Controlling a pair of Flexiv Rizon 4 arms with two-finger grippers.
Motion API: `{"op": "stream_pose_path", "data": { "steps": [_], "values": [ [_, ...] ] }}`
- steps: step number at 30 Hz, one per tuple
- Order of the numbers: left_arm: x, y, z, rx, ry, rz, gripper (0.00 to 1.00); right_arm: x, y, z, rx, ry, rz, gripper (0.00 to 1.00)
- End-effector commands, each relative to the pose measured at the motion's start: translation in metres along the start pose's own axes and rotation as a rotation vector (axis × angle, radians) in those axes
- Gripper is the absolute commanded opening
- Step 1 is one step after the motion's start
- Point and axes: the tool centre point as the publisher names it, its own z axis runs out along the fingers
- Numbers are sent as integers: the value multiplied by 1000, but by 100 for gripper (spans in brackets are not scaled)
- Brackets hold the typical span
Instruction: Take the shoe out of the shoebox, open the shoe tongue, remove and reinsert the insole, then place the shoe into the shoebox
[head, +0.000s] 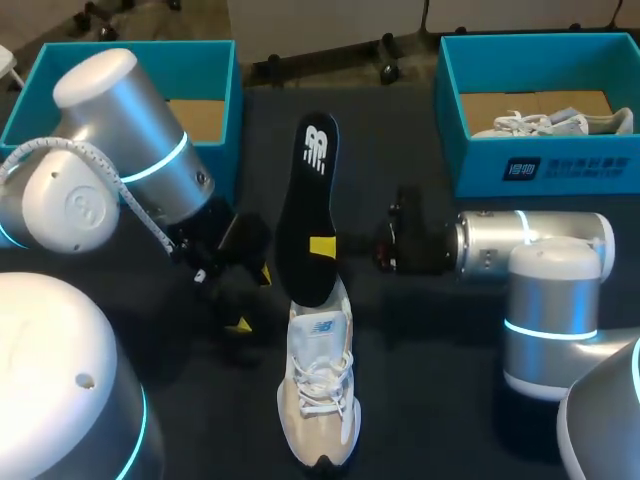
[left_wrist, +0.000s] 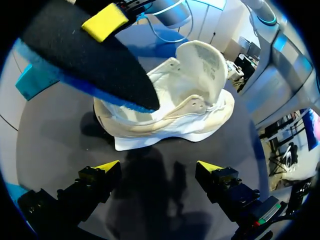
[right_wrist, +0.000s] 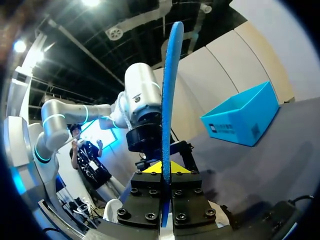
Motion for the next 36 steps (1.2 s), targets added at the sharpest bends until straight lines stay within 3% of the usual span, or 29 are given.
{"op": "stream_pose_path", "data": {
  "steps": [1,18,25,36],
  "values": [
    [-4,0,9,1,-1,1,100,-4,-4,9,2,-3,3,0],
    [-6,-6,15,-18,-12,-17,100,-2,-21,0,-25,-8,11,0],
    [-6,-6,15,-18,-12,-17,100,-2,-14,-3,-31,-15,-5,0],
    [-6,-6,15,-18,-12,-17,100,-17,-15,-9,-27,-33,14,0]
  ]
}}
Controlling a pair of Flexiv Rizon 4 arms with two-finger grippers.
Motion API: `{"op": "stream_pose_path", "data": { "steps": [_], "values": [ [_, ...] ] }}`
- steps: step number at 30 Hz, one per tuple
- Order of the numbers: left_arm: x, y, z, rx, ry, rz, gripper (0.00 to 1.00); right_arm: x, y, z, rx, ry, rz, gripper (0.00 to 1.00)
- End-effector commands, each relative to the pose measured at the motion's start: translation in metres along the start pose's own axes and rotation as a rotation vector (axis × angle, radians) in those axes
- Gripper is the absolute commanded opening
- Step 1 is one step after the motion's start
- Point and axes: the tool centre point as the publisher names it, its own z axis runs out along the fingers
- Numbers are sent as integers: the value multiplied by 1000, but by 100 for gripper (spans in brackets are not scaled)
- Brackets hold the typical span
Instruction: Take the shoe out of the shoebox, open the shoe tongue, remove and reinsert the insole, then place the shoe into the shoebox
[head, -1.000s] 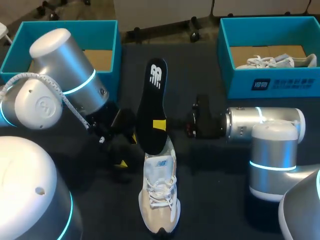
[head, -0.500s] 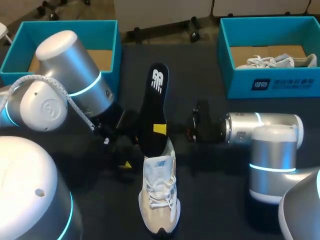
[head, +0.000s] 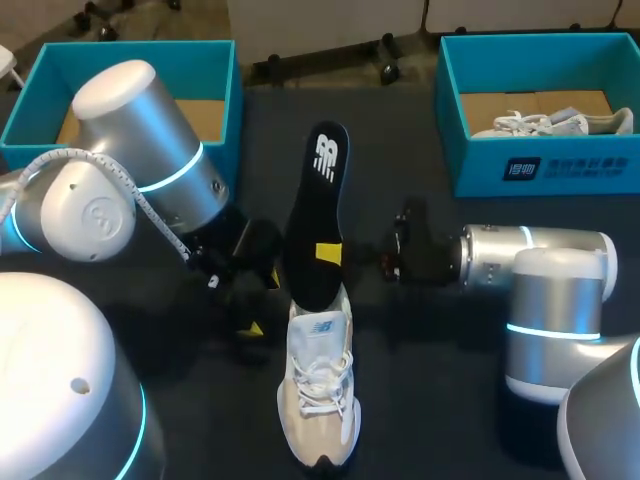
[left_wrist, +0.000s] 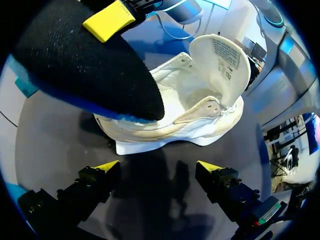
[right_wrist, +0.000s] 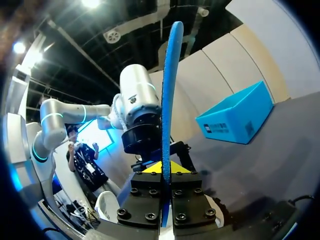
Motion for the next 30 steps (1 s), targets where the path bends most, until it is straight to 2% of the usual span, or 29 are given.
{"op": "stream_pose_path", "data": {
  "steps": [1,18,25,30],
  "values": [
    [-1,0,1,0,1,1,100,-5,-2,0,7,2,7,0],
    [-1,0,1,0,1,1,100,-14,-19,-8,11,-1,33,0],
    [-1,0,1,0,1,1,100,-12,-24,-7,13,0,40,0],
    [2,-5,0,-28,-33,-6,100,-10,-28,-9,13,-2,45,0]
  ]
}}
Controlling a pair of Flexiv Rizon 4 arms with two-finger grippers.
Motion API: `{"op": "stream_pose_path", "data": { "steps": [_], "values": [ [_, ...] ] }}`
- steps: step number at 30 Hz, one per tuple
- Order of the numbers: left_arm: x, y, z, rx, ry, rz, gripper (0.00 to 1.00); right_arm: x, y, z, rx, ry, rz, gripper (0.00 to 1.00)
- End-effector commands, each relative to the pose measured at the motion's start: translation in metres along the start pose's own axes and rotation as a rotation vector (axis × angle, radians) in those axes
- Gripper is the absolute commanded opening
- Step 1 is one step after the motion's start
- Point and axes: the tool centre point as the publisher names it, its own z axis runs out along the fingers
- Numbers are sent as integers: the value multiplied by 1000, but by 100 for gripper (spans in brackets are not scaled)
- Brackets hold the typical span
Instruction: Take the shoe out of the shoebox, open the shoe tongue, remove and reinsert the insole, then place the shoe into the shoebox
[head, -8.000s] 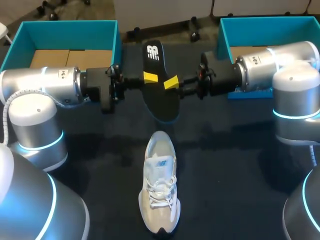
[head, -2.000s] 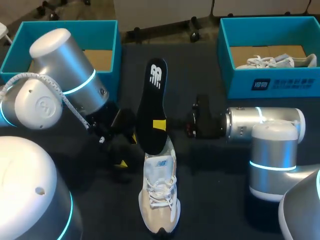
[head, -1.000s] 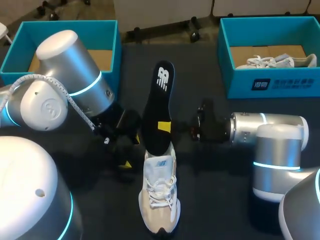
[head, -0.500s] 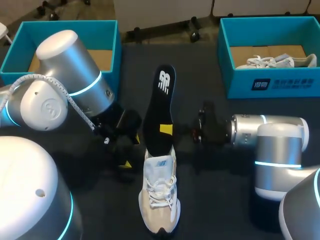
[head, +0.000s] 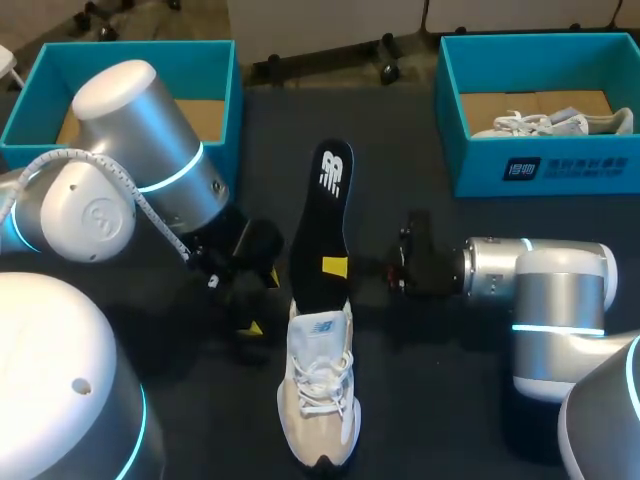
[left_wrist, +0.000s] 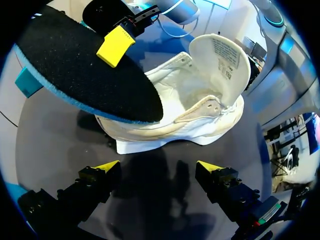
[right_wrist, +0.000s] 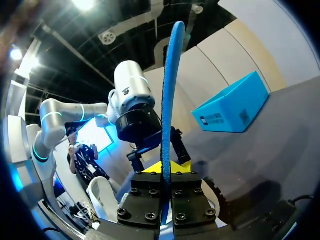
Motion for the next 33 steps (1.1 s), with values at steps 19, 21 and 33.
{"op": "stream_pose_path", "data": {
  "steps": [19,21,33],
  "values": [
    [5,-9,3,-19,-60,-30,100,4,-19,2,16,1,29,0],
    [5,-9,3,-19,-60,-30,100,4,-22,3,20,-2,36,0],
    [5,-9,3,-19,-60,-30,100,12,-46,2,28,-31,78,0]
  ]
}}
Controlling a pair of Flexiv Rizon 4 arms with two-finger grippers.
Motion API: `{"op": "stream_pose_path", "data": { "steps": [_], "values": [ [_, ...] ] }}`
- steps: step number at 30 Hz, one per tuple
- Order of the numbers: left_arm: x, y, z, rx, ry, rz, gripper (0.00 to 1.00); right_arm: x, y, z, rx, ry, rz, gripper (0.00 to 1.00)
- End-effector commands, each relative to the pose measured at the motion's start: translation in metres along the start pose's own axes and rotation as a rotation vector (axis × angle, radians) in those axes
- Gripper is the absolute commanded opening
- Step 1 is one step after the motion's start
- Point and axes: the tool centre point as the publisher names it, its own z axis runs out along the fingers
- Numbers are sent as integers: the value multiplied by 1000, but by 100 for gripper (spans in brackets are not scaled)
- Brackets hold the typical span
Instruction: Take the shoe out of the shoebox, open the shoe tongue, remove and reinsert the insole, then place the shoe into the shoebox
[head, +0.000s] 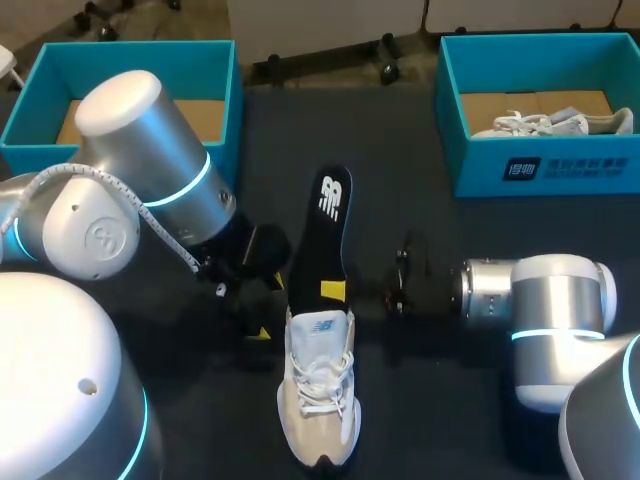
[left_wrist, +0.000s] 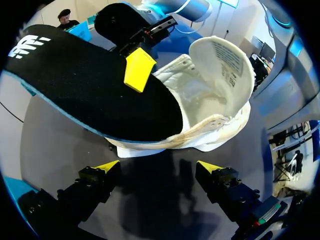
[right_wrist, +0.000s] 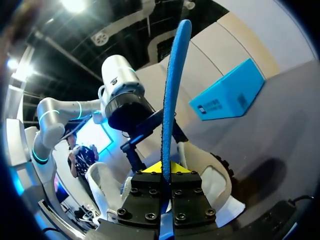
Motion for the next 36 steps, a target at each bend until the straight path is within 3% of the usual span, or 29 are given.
{"op": "stream_pose_path", "data": {
  "steps": [1,16,24,26,36],
  "values": [
    [0,0,0,1,1,1,100,5,-11,2,2,-13,12,0],
    [0,0,0,1,1,1,100,8,-36,4,50,0,98,0],
    [0,0,0,1,1,1,100,12,-29,6,49,15,78,0],
    [0,0,0,1,1,1,100,12,-27,6,53,15,75,16],
    [0,0,0,1,1,1,100,22,-17,10,71,24,38,24]
  ]
}}
